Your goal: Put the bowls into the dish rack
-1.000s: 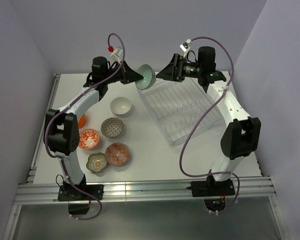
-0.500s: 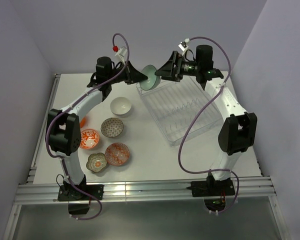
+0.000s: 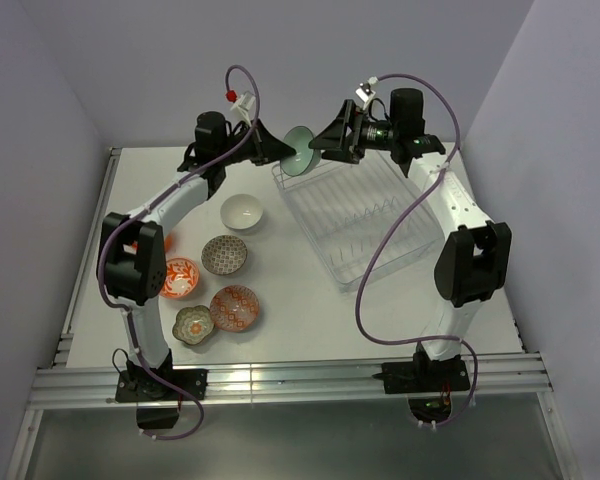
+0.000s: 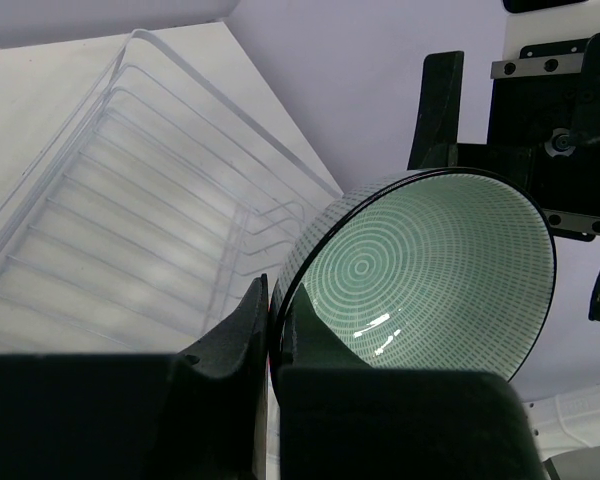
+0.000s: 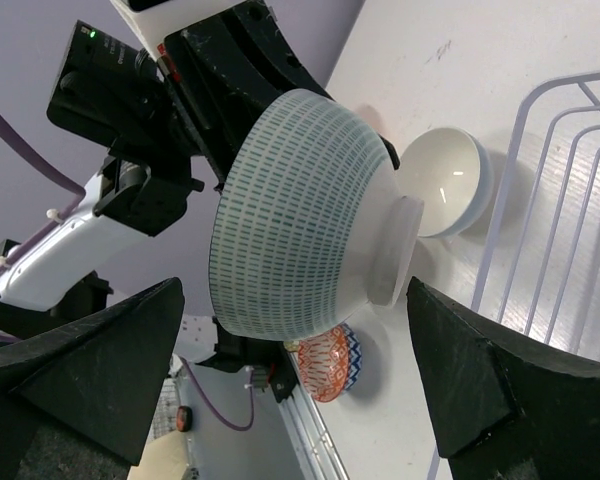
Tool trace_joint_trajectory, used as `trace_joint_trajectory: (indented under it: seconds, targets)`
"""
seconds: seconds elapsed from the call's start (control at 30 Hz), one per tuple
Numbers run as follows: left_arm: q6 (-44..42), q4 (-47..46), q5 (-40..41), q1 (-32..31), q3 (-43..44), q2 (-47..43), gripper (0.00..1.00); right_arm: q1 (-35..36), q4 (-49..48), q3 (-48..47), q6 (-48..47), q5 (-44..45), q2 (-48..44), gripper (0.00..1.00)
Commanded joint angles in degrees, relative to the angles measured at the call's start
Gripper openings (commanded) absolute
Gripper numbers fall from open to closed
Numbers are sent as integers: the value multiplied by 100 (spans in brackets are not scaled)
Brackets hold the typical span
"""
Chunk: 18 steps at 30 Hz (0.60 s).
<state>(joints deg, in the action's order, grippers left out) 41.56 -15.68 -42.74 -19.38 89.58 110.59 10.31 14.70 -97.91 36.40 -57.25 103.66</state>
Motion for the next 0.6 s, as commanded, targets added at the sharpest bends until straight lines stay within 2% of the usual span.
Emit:
trace_joint_trajectory:
  seconds: [0.0,0.3,0.57]
  targets:
    - [203,-550,-32,-22,402,-46,0,33,-55,-229,112,-154,67,99]
    - [414,-840,-85,-75,376,51,0,68,-222,-176,323,-66,164,100]
    - [247,-621,55,-145,420,60,0,77,-345,-246,429,-58,243,97]
